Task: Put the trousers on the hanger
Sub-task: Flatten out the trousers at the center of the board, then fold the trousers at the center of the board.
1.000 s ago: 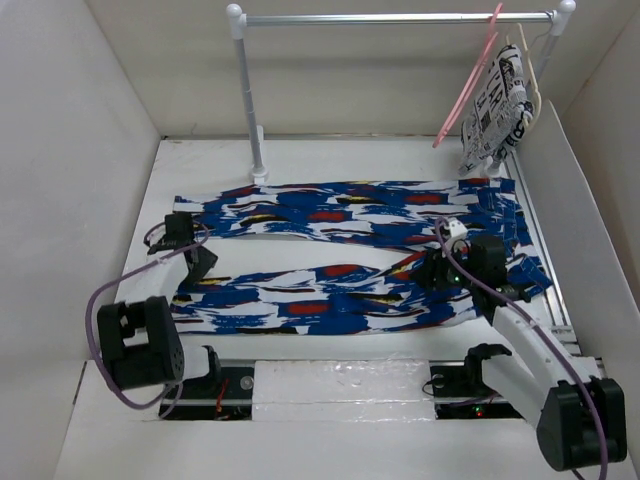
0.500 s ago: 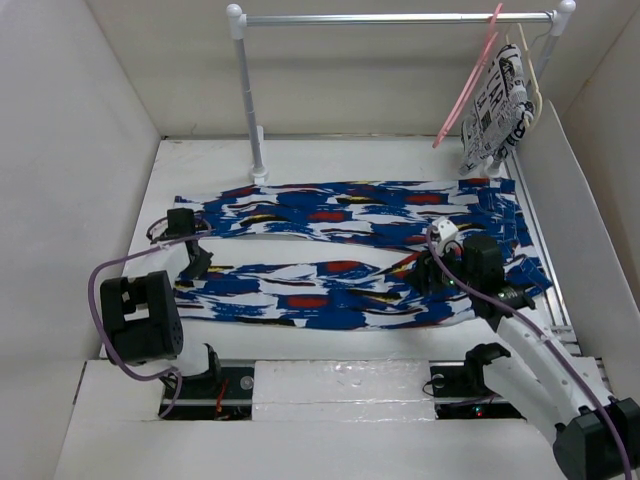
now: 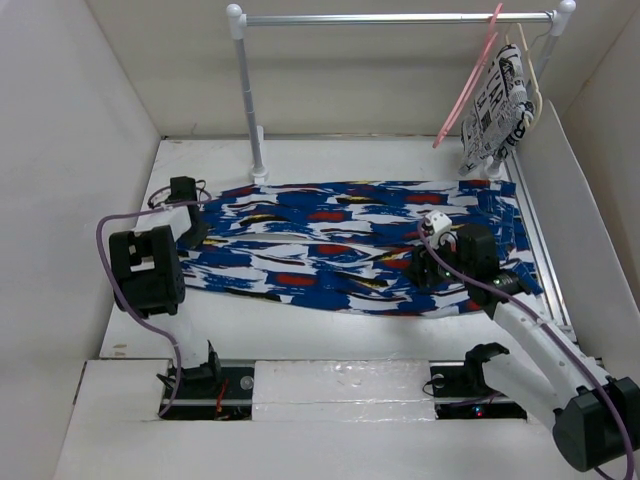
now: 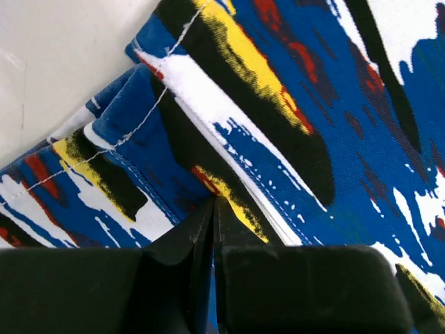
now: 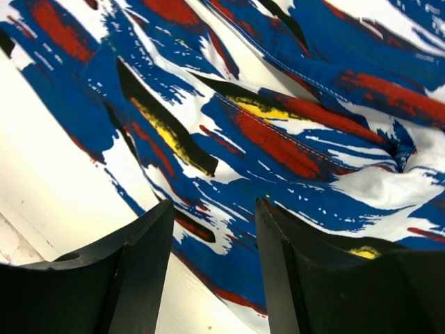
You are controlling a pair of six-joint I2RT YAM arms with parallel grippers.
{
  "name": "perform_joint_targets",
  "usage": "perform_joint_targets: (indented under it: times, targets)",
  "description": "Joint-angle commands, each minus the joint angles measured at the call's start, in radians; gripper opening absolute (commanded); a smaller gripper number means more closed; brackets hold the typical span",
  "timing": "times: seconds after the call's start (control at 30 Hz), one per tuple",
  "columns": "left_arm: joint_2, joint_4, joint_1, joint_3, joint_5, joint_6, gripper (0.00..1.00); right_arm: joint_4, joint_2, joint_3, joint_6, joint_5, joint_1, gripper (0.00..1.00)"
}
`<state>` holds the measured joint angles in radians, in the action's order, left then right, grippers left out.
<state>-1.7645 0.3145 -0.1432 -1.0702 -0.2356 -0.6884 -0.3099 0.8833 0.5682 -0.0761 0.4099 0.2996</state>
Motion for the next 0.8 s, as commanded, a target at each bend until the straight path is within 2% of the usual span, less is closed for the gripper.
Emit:
perform_joint_targets:
  times: [0.0, 0.03, 0.07, 0.13, 0.17, 0.27, 0.4, 0.43, 0.5, 0.57, 0.63, 0.73, 0.77]
  targets:
    - [-0.044, 0.064, -0.004, -0.025, -0.08, 0.02, 0.0, -0.02, -0.015, 0.071, -0.033, -0.022, 0.036, 0.56]
    - [-0.017, 0.057, -0.004, -0.019, -0.079, 0.029, 0.0, -0.021, -0.023, 0.076, -0.033, -0.023, 0.047, 0.57]
    - [0.005, 0.049, -0.004, -0.008, -0.077, 0.036, 0.12, -0.023, -0.024, 0.082, -0.033, -0.025, 0.047, 0.59]
    - [0.071, 0.052, -0.004, -0.008, -0.076, 0.05, 0.28, -0.04, -0.024, 0.094, -0.047, -0.025, 0.056, 0.6]
    - [0.097, 0.06, -0.004, -0.016, -0.076, 0.061, 0.41, -0.043, -0.024, 0.101, -0.051, -0.022, 0.065, 0.61]
    - [0.195, 0.11, -0.004, -0.06, -0.094, 0.073, 0.56, -0.055, -0.006, 0.11, -0.074, -0.005, 0.088, 0.62]
    - [0.35, 0.161, -0.004, -0.031, -0.093, 0.023, 0.55, -0.054, 0.006, 0.11, -0.093, 0.016, 0.127, 0.62]
    - [0.446, 0.175, -0.022, 0.024, -0.09, -0.024, 0.53, -0.044, 0.005, 0.104, -0.093, 0.023, 0.142, 0.62]
    - [0.498, 0.169, -0.062, 0.103, -0.056, -0.064, 0.52, -0.041, 0.003, 0.101, -0.096, 0.027, 0.156, 0.61]
    - [0.537, 0.127, -0.125, 0.237, 0.043, -0.089, 0.51, -0.038, 0.0, 0.091, -0.102, 0.036, 0.168, 0.61]
    - [0.55, 0.089, -0.251, 0.342, 0.161, -0.103, 0.49, -0.047, -0.009, 0.088, -0.116, 0.046, 0.168, 0.61]
    - [0.55, 0.051, -0.381, 0.427, 0.213, -0.088, 0.47, -0.106, -0.039, 0.099, -0.154, 0.047, 0.168, 0.61]
    - [0.55, 0.051, -0.381, 0.427, 0.213, -0.088, 0.47, -0.116, -0.04, 0.099, -0.159, 0.046, 0.168, 0.61]
